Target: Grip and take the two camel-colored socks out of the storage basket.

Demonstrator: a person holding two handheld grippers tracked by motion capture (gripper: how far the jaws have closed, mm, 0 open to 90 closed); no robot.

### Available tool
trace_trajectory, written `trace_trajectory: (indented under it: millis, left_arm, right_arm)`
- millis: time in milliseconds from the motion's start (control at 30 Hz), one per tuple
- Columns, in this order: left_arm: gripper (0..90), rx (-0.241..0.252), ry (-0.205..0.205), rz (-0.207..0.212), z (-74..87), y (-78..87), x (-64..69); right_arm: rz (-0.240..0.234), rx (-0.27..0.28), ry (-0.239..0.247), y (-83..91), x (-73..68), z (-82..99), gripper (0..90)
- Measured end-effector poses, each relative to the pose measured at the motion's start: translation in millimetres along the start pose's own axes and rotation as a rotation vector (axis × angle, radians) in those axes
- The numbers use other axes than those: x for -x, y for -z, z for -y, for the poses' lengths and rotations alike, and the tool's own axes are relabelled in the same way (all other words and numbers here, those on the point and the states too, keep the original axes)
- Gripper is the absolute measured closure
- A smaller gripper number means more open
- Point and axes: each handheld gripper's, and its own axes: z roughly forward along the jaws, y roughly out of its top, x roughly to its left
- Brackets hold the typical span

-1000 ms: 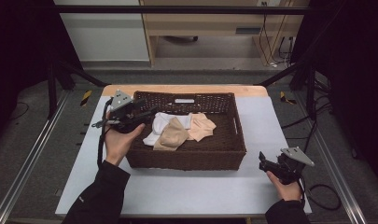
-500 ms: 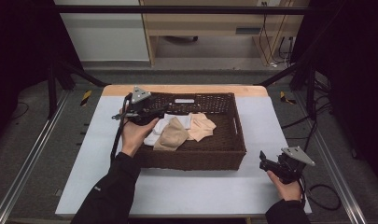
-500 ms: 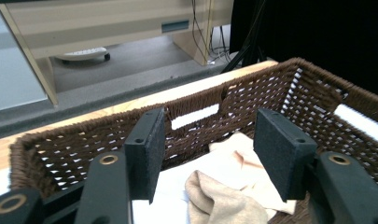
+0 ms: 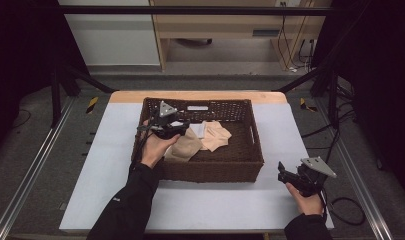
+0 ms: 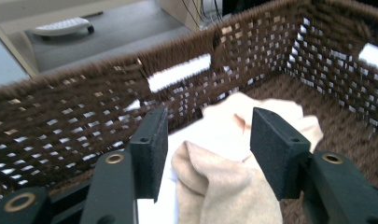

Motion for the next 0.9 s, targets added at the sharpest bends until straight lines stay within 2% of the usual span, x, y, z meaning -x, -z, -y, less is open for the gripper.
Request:
trace_trajectory:
  millis: [100, 233, 367, 400, 467, 500, 600, 667, 900]
  left_arm:
    - [47.9, -0.034, -0.008, 0.005, 5.6, -4.6, 0.6]
    - [47.8, -0.061, 0.0, 0.008, 8.6, -8.1, -0.4]
    - [47.9, -0.099, -0.022, 0.007, 11.9, -11.2, 1.8]
    - [47.9, -0.118, -0.043, 0.006, 12.9, -12.8, 4.2]
    - [48.1, -0.123, -0.047, 0.005, 13.4, -13.8, 5.6]
    - [48.4, -0.142, -0.063, 0.006, 14.2, -15.3, 7.3]
    - [51.8, -0.165, -0.059, 0.011, 15.2, -17.1, 8.8]
    - [55.2, -0.196, -0.074, 0.003, 16.5, -18.7, 9.0]
    - [57.2, -0.238, -0.076, 0.015, 18.6, -22.2, 7.2]
  right_arm:
    - [-0.002, -0.002, 0.001, -0.4, -0.2, 0.1, 3.5]
    - [-0.003, -0.003, 0.002, -0.7, -0.9, 0.2, 3.5]
    - [-0.002, -0.003, 0.0, -0.7, -1.1, 0.3, 3.5]
    - [-0.003, -0.004, 0.001, -0.8, -1.0, 0.3, 3.5]
    - [-0.002, -0.004, 0.002, -0.8, -1.1, 0.3, 3.5]
    - [-0.002, -0.004, 0.002, -0.7, -1.2, 0.3, 3.5]
    - [-0.002, -0.004, 0.002, -0.6, -1.3, 0.3, 3.5]
    - [-0.001, -0.005, 0.003, -0.9, -1.3, 0.4, 3.6]
    - [-0.003, -0.005, 0.007, -0.9, -1.5, 0.4, 3.6]
